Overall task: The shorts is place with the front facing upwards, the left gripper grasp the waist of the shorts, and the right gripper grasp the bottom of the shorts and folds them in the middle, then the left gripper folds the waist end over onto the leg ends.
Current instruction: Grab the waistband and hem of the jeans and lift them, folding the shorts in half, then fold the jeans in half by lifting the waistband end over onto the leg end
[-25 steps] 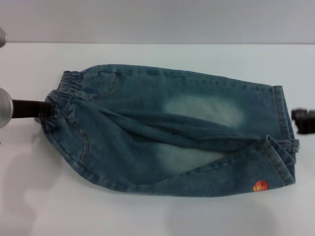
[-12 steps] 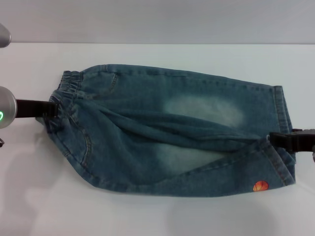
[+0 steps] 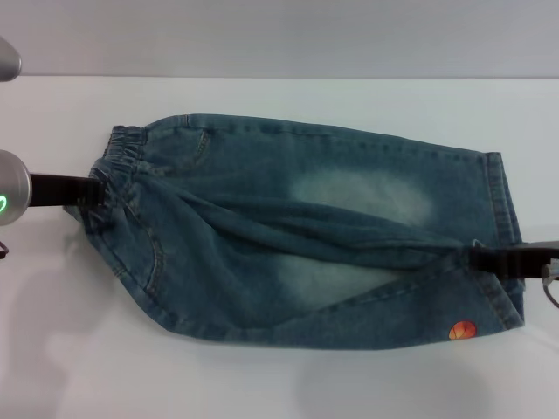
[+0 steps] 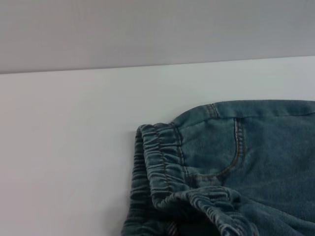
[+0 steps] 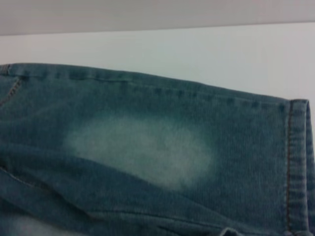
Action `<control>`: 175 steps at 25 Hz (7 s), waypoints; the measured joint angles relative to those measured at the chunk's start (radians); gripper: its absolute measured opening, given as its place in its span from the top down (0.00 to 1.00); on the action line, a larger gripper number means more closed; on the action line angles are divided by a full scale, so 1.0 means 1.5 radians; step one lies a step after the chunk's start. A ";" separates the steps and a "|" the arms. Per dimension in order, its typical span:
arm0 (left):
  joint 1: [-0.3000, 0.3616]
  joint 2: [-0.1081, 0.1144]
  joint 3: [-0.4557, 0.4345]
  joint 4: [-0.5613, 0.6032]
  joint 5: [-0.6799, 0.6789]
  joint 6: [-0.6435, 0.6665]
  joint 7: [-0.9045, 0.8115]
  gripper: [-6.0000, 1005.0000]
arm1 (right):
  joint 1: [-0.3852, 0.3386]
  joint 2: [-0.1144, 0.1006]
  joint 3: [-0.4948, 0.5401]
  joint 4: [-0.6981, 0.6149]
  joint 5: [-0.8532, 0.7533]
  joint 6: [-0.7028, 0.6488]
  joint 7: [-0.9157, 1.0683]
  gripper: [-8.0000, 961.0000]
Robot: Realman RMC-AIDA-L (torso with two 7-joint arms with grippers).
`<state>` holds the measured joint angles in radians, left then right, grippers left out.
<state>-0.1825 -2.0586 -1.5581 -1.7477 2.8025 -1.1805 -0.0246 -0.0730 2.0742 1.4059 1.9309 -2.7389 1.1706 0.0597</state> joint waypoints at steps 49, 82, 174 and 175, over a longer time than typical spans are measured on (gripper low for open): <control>-0.002 0.001 0.000 0.003 -0.016 -0.005 0.013 0.92 | 0.060 -0.001 -0.020 -0.110 0.006 0.015 -0.002 0.54; -0.004 0.001 -0.015 0.009 -0.024 0.020 0.028 0.92 | 0.104 -0.003 -0.001 -0.044 -0.001 -0.082 -0.027 0.99; -0.093 0.002 0.041 0.323 -0.059 0.511 0.042 0.17 | -0.011 0.004 -0.074 -0.502 -0.116 -1.168 -0.076 0.20; -0.090 0.002 0.036 0.316 -0.059 0.496 0.042 0.15 | -0.005 0.004 -0.077 -0.524 -0.115 -1.193 -0.075 0.20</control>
<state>-0.3180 -2.0556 -1.5039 -1.2740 2.7143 -0.4368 0.0382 -0.0810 2.0801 1.2909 1.1453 -2.9111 -0.6186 -0.0527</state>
